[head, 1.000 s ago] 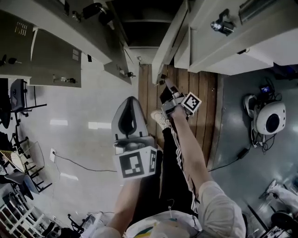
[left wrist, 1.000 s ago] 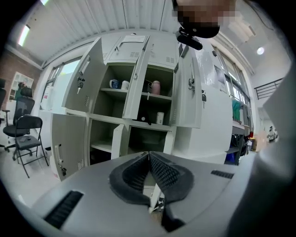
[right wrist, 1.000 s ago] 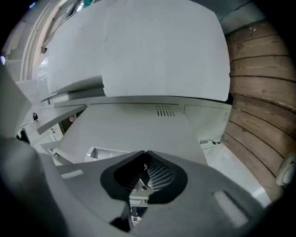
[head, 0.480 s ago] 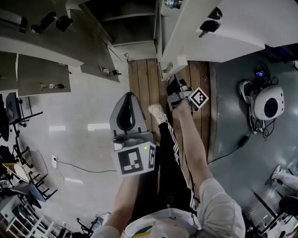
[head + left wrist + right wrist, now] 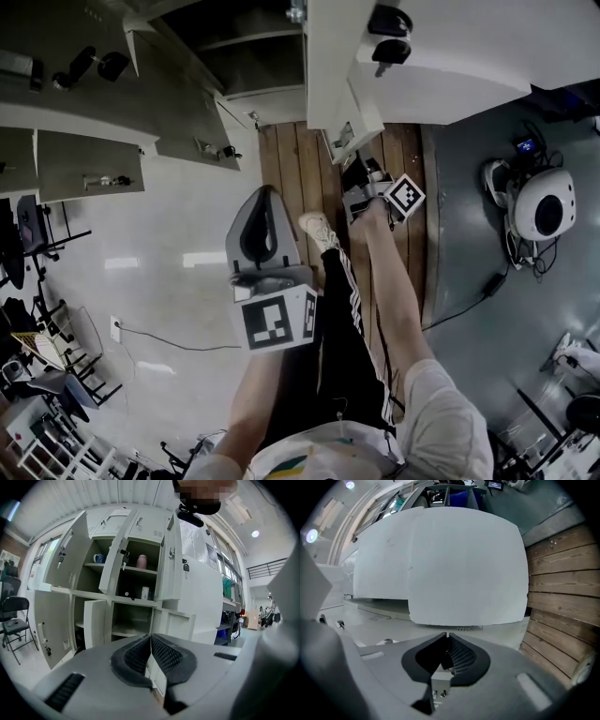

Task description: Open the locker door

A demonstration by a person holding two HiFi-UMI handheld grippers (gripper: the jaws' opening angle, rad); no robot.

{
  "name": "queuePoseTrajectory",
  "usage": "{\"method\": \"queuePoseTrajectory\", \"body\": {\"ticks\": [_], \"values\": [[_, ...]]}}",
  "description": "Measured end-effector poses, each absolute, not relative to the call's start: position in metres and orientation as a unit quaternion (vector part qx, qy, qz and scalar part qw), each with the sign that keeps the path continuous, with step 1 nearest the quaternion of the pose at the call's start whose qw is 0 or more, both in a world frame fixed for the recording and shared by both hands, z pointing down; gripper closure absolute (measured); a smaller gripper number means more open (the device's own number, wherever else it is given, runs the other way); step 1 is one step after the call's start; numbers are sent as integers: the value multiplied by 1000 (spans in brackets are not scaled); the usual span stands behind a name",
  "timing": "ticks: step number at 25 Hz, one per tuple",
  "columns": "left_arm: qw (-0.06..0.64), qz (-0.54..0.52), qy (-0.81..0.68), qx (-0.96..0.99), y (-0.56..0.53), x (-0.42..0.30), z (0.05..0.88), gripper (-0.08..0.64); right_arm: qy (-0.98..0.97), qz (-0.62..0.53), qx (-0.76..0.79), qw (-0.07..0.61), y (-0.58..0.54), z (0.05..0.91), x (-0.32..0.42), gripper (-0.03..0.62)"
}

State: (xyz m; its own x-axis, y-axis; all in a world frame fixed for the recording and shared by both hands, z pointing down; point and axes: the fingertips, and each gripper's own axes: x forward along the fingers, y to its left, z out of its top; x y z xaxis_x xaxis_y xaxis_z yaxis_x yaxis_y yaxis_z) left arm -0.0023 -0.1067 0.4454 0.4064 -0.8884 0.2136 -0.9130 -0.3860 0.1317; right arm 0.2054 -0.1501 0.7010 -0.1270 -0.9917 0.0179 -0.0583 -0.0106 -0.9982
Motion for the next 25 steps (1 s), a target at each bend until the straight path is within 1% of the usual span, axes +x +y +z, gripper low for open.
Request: {"method": "queuePoseTrajectory", "body": {"ticks": [4,5,6,8,12,15,16,18,21,25], "values": [[111,57,-542,831,-107,0,446,543,545,-515,-489,445,-151,698,205,567],[112,57,-543,831,-107,0,446,545,551,-512,-485,447,-152,694,205,482],[113,58,-543,830,-107,1,446,543,556,-508,-481,448,-154,690,206,412],[112,59,-541,831,-107,4,445,543,566,-502,-479,445,-158,683,209,403],[107,57,-534,837,-108,12,435,543,573,-500,-497,418,-163,675,212,382],[99,51,-531,840,-110,15,421,543,559,-507,-506,416,-160,671,212,353],[96,48,-530,841,-111,15,415,543,555,-509,-514,411,-159,671,212,347],[91,43,-530,842,-113,15,405,543,555,-505,-531,394,-159,667,211,313],[82,38,-529,843,-115,15,392,543,556,-494,-551,380,-161,657,212,289],[76,33,-530,844,-115,13,381,543,556,-481,-569,368,-159,645,217,285]]}}
